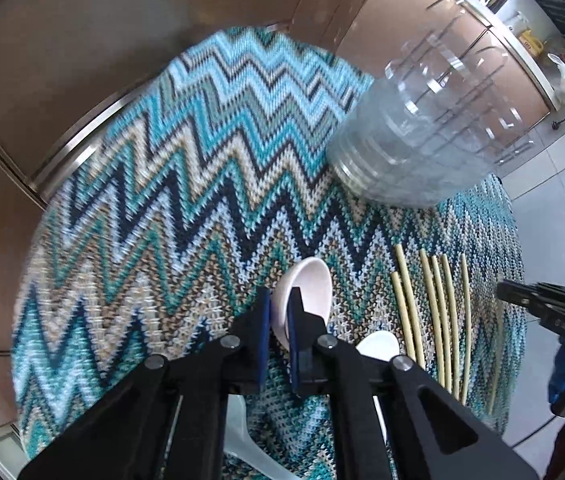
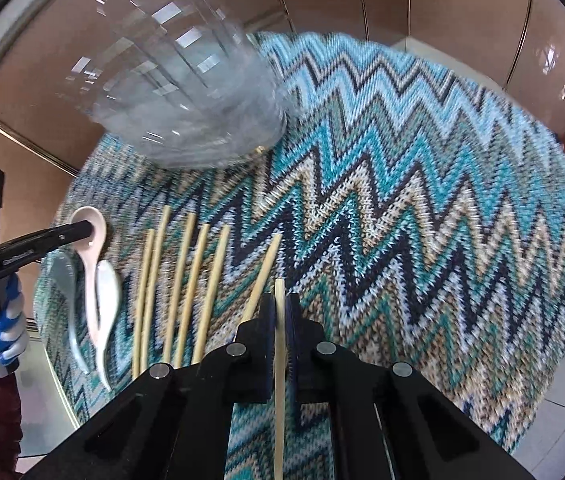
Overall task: Organize utensils
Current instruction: 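Grasp a white spoon with the left tool while the right tool grasps a wooden chopstick, then carry spoon and chopstick over the wire holder while both tools open to drop them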
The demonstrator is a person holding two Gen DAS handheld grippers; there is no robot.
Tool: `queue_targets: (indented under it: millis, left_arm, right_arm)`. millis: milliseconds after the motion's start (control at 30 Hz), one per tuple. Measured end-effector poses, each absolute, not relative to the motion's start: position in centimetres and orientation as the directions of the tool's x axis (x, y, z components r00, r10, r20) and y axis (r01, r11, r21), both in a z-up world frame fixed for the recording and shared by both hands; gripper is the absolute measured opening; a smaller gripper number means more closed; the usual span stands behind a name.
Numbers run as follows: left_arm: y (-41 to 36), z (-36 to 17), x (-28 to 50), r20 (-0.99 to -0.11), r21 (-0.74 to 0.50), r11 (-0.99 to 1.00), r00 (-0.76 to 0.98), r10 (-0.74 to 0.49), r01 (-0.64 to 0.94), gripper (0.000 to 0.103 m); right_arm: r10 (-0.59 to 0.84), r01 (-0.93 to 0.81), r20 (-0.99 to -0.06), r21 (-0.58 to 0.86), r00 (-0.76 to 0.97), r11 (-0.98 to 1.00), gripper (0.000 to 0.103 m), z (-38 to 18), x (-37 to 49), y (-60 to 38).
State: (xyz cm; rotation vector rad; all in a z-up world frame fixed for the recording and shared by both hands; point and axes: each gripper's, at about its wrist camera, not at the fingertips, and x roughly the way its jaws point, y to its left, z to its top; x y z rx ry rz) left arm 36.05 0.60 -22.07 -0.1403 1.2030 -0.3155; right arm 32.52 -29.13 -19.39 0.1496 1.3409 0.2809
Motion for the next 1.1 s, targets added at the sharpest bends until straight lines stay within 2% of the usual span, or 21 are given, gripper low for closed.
queue_targets:
  millis: [200,400,633,733,867,1100]
  left_arm:
    - [1.0,-17.8,33.4,-0.848,-0.179,0.969,0.473,-0.24,0.17,0.007]
    - [2.3,-11.5,31.9,-0.747,-0.172,0.974,0.625,-0.227,0.149,0.007]
    - [2.1,-2.5,32.4,-0.535,-0.24,0.961,0.807,-0.251,0.139,0.007]
    - [0.9,-0.4,33.3,-0.444,-0.257,0.958,0.865,-0.234,0.128,0.007]
    - [-1.5,-0.1,35.0,-0.383,-0.255,0.962,0.904,-0.191,0.096,0.007]
    - [-5.9,-3.6,38.3,-0.345,-0.156,0.988,0.937,-0.056,0.002,0.007]
  right_arm:
    - [0.306,-0.145,-0.877,0.271,0.371,0.952,0.006,-14.6,29.1,-29.9]
    - [0.348,-0.197,-0.741,0.287,0.575,0.937,0.006,-7.9,27.3,-29.9]
    - [0.39,-0.281,-0.469,0.287,0.793,0.916,0.006,1.1,29.2,-28.8]
    - [0.372,-0.292,-0.347,0.262,0.861,0.92,0.006,3.3,30.4,-28.5]
    - [0.334,-0.275,-0.226,0.256,0.915,0.927,0.006,3.3,33.0,-28.0]
    - [0.197,-0.164,-0.182,0.183,0.963,0.969,0.006,-1.0,37.0,-27.4]
